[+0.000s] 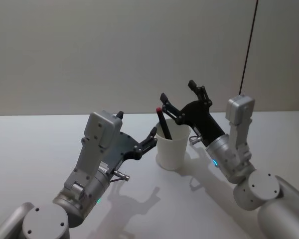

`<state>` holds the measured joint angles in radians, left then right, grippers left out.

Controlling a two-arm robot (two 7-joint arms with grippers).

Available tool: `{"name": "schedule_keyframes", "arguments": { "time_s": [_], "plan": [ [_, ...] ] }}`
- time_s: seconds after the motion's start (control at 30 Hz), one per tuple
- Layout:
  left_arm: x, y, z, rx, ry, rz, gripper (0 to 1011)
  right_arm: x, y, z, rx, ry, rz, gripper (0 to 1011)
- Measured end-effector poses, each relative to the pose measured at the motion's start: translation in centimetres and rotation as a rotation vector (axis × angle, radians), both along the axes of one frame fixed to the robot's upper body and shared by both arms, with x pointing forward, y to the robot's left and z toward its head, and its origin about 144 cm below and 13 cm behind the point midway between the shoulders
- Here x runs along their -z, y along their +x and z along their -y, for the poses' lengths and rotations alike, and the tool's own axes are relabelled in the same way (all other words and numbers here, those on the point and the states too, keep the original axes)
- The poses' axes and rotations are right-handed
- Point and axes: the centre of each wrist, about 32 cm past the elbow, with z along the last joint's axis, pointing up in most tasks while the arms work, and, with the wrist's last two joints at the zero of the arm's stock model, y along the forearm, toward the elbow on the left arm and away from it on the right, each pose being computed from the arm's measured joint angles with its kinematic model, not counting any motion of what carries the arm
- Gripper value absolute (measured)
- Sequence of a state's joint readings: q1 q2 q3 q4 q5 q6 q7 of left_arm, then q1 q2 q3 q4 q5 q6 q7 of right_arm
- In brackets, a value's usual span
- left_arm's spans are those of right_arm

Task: Place the pen into the pen holder.

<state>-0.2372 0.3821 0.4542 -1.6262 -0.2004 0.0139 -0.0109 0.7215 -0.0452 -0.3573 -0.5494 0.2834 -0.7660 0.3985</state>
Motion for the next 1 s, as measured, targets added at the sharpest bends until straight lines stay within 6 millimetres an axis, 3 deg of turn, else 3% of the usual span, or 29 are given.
{"name": "schedule_keyframes", "arguments": {
  "time_s": [0.57,1.0],
  "plan": [
    [0.0,0.0,0.0,0.0,0.0,0.0,1003,-2.2,-2.5,2.8,0.084,-0.014,-0.092,1002],
    [0.0,0.0,0.0,0.0,0.0,0.0,1003,-4.4,-5.9,6.5,0.168,-0.036,-0.218,1002]
  ]
}}
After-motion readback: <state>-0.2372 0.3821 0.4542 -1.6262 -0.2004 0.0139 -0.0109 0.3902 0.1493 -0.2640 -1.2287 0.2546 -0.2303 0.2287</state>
